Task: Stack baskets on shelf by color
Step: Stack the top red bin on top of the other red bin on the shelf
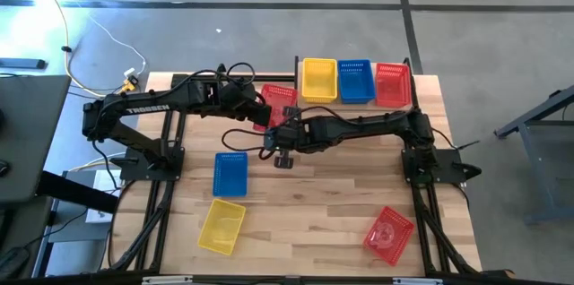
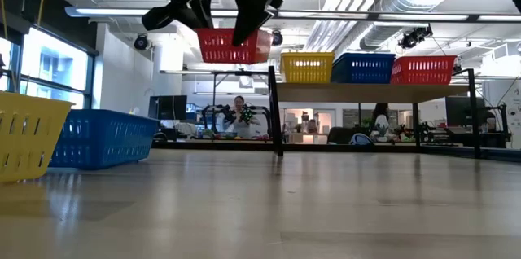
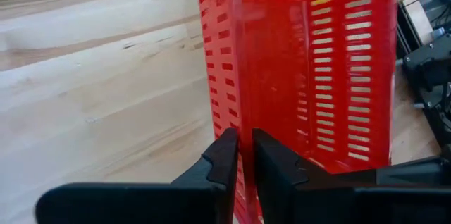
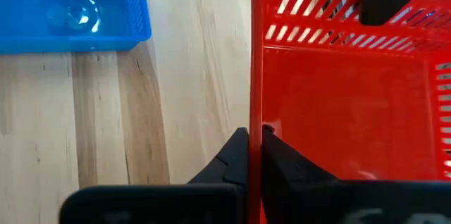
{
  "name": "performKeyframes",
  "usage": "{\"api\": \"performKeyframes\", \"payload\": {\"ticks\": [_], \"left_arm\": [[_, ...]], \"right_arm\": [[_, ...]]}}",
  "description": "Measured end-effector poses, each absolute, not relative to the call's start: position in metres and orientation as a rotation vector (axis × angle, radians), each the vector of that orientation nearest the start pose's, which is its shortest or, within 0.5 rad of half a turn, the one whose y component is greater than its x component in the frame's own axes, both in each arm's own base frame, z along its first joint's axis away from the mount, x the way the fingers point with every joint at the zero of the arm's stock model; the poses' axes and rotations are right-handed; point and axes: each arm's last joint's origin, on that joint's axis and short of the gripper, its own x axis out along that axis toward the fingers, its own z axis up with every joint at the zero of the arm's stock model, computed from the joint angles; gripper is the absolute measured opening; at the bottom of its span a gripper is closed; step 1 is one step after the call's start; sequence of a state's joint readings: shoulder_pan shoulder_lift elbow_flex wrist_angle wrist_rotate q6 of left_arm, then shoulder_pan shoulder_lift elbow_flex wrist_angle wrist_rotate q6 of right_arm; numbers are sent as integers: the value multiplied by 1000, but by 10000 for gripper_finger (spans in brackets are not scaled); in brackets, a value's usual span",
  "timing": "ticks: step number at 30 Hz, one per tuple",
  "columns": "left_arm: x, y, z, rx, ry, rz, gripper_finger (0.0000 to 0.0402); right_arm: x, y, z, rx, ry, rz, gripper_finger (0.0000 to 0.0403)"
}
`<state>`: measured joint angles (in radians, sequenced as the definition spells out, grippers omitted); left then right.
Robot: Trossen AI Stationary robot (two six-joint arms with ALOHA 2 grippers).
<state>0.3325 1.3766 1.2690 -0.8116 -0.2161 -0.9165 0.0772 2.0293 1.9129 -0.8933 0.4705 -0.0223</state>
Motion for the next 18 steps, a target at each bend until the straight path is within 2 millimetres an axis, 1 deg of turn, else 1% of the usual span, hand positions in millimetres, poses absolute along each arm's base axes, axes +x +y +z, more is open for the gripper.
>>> {"api": "performKeyframes", "payload": {"ticks": [6,12,15,18], "left_arm": [[260,97,320,-893,623,906,66],[259,99,320,-893,621,912,108],[258,103,320,-874,640,891,119],[256,109,320,-884,650,872,121]], "right_arm": [[434,21,290,-242,1006,-358,1],[426,23,289,-211,1070,-365,1],[418,27,294,-214,1108,-340,1],[408,31,305,-224,1117,-313,1]]}}
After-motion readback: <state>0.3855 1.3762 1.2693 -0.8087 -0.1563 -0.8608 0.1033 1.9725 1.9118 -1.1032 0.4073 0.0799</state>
